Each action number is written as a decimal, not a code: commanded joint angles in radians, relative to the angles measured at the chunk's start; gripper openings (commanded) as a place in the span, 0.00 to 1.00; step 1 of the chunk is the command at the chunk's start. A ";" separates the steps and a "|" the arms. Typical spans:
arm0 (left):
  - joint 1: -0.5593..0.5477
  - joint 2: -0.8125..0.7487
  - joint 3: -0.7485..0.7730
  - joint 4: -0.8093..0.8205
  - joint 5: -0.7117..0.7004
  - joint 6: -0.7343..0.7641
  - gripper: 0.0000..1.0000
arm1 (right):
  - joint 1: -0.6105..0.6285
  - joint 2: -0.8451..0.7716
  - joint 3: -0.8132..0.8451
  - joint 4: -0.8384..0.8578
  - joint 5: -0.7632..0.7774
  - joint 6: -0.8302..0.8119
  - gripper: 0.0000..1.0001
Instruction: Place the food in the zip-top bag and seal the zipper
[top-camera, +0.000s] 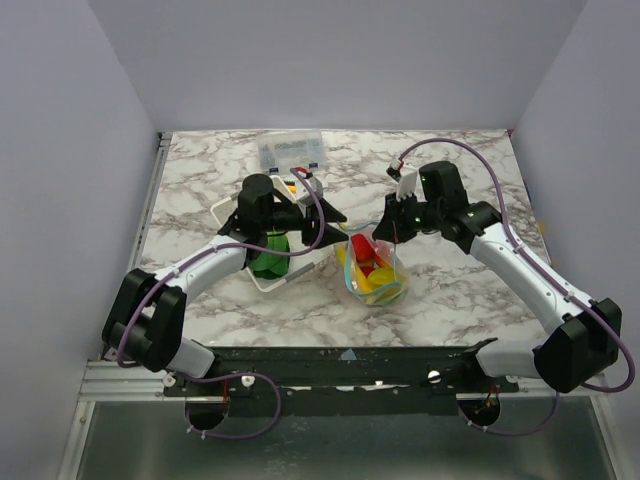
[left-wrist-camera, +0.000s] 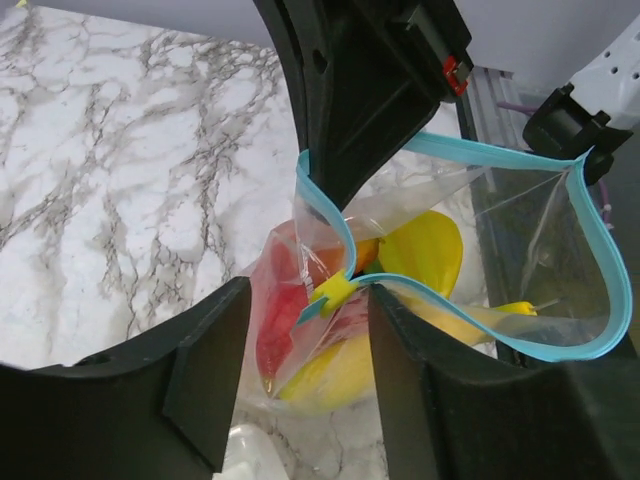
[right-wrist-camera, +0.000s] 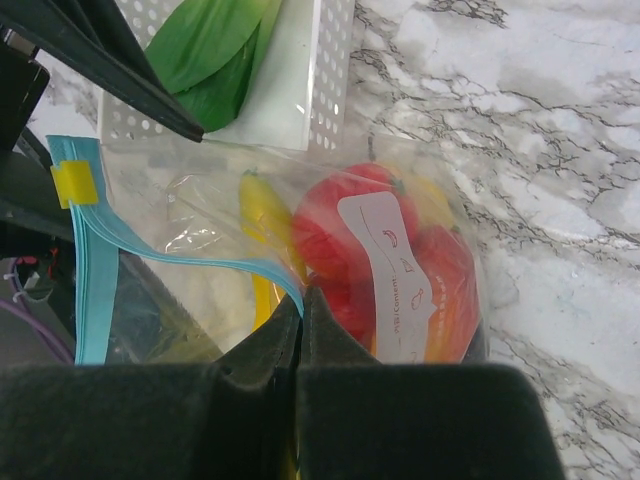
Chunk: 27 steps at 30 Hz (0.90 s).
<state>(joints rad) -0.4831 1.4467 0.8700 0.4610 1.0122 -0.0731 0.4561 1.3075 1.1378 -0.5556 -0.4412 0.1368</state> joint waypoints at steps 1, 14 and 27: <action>-0.038 0.016 0.007 0.100 0.062 -0.052 0.45 | -0.005 -0.005 -0.006 0.003 -0.031 -0.006 0.01; -0.057 -0.008 0.132 -0.233 0.024 0.104 0.00 | -0.004 0.018 0.136 -0.157 0.113 0.018 0.16; -0.080 -0.068 0.128 -0.154 -0.102 -0.292 0.00 | 0.068 -0.062 0.291 -0.197 0.157 -0.125 0.85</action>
<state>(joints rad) -0.5411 1.4322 0.9905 0.2455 0.9386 -0.2291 0.4965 1.3193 1.4040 -0.7944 -0.1963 0.0925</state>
